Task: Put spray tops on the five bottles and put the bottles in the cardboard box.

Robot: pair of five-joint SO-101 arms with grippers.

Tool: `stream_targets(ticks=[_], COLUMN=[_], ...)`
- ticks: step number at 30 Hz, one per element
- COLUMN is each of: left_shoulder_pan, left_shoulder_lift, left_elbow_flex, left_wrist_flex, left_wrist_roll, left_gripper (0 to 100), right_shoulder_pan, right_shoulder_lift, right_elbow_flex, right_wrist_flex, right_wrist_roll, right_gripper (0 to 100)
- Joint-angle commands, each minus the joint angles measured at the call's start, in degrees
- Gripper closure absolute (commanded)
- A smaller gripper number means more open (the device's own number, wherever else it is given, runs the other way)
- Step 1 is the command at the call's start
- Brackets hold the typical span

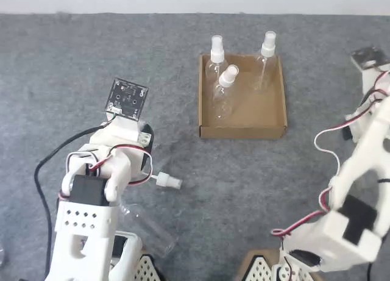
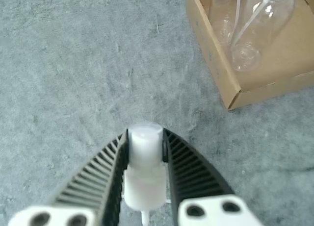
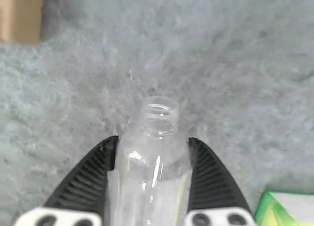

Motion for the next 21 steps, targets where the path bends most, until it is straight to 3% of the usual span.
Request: stream_targets(ticks=[1, 9, 16, 21], left_shoulder_pan=[-0.4, -0.2, 0.2, 0.3], left_shoulder_lift=[-1.8, -1.7, -1.3, -1.2], left_elbow_flex=[-8.9, -25.7, -35.5, -42.0], left_wrist_flex=[0.4, 5.4, 5.1, 2.6], left_wrist_roll=[0.6, 0.6, 7.5, 14.3], left_gripper=[99, 99, 99, 99], right_shoulder_pan=[-6.8, -28.3, -50.6, -62.0], right_shoulder_lift=[-10.3, -26.0, -46.3, -55.1], right_elbow_flex=[-0.8, 6.5, 31.6, 47.4], right_wrist_flex=[0.8, -0.9, -18.4, -32.7], right_wrist_roll=[-6.3, -20.9, -29.3, -32.4], right_gripper=[98.3, 98.3, 98.3, 98.3])
